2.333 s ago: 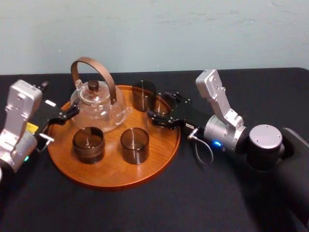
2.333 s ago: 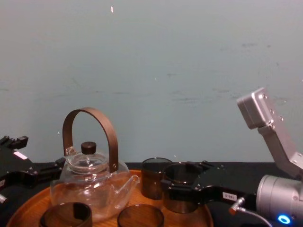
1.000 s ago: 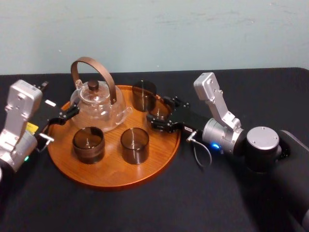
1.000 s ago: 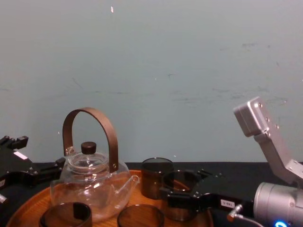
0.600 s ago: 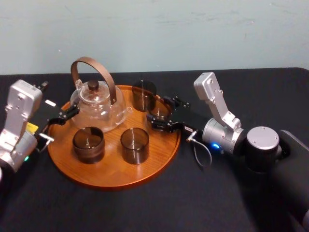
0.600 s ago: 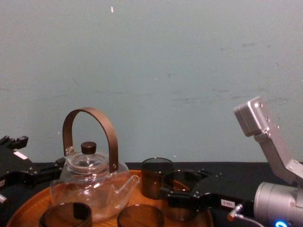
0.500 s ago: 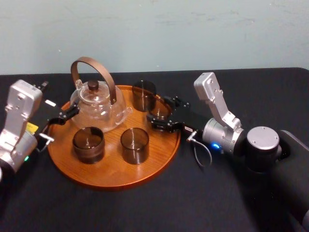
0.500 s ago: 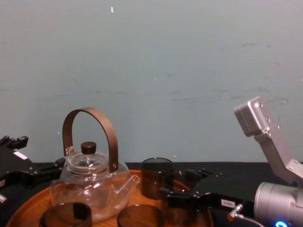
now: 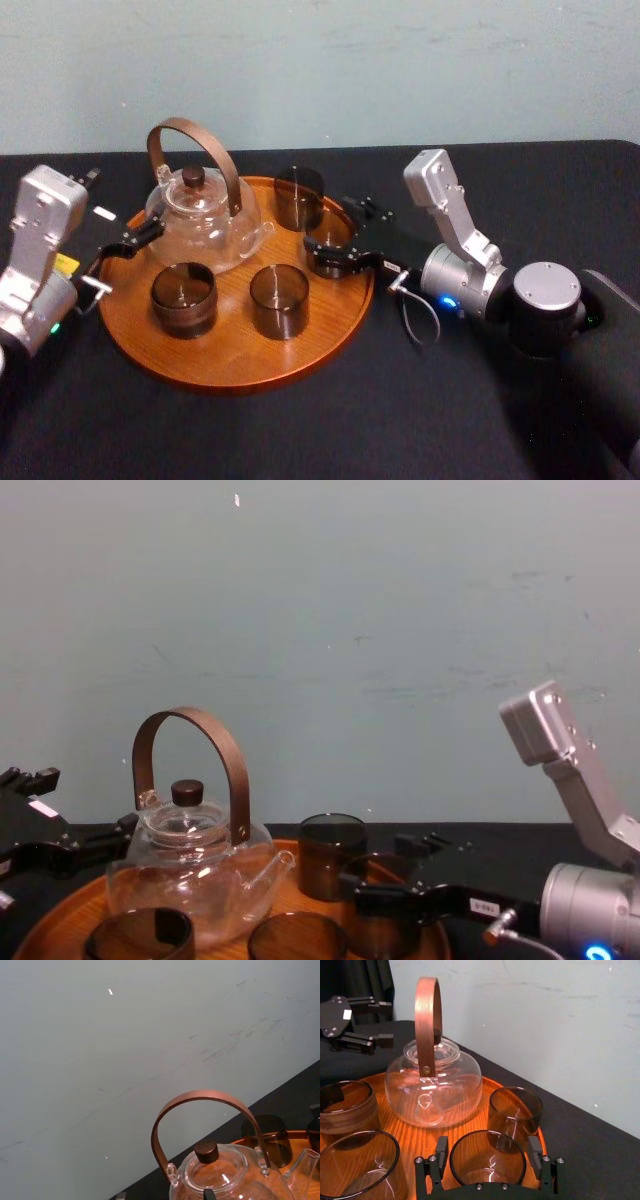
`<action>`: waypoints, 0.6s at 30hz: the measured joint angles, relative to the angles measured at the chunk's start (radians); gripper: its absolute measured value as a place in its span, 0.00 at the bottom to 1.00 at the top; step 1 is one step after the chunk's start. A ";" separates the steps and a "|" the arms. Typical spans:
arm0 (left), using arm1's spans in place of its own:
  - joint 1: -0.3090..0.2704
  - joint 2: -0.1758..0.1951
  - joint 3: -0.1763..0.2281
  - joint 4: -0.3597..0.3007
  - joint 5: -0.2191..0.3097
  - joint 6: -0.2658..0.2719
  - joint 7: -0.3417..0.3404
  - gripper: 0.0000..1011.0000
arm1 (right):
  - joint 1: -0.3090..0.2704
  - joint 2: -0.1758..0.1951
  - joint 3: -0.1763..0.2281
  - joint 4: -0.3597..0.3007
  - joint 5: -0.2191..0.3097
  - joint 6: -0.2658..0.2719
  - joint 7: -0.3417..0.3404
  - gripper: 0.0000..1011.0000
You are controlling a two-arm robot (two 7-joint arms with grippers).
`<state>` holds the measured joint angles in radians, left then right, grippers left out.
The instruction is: Pick up the glass from the table and place it on the tray.
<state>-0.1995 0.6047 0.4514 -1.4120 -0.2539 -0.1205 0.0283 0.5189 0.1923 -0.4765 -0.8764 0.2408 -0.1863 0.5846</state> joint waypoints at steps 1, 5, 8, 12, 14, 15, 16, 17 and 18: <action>0.000 0.000 0.000 0.000 0.000 0.000 0.000 0.99 | -0.002 0.001 0.001 -0.004 0.001 0.000 0.001 0.99; 0.000 0.000 0.000 0.000 0.000 0.000 0.000 0.99 | -0.011 0.009 0.005 -0.028 0.007 0.000 0.003 0.99; 0.000 0.000 0.000 0.000 0.000 0.000 0.000 0.99 | -0.019 0.016 0.007 -0.049 0.008 0.002 0.001 0.99; 0.000 0.000 0.000 0.000 0.000 0.000 0.000 0.99 | -0.041 0.037 0.013 -0.113 0.012 0.009 -0.008 0.99; 0.000 0.000 0.000 0.000 0.000 0.000 0.000 0.99 | -0.049 0.044 0.016 -0.138 0.015 0.012 -0.012 0.99; 0.000 0.000 0.000 0.000 0.000 0.000 0.000 0.99 | -0.053 0.048 0.017 -0.148 0.016 0.013 -0.013 0.99; 0.000 0.000 0.000 0.000 0.000 0.000 0.000 0.99 | -0.057 0.052 0.019 -0.160 0.017 0.014 -0.015 0.99; 0.000 0.000 0.000 0.000 0.000 0.000 0.000 0.99 | -0.068 0.061 0.023 -0.188 0.021 0.016 -0.019 0.99; 0.000 0.000 0.000 0.000 0.000 0.000 0.000 0.99 | -0.073 0.065 0.025 -0.201 0.023 0.018 -0.021 0.99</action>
<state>-0.1995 0.6047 0.4514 -1.4120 -0.2539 -0.1205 0.0283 0.4457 0.2572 -0.4512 -1.0777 0.2637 -0.1688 0.5641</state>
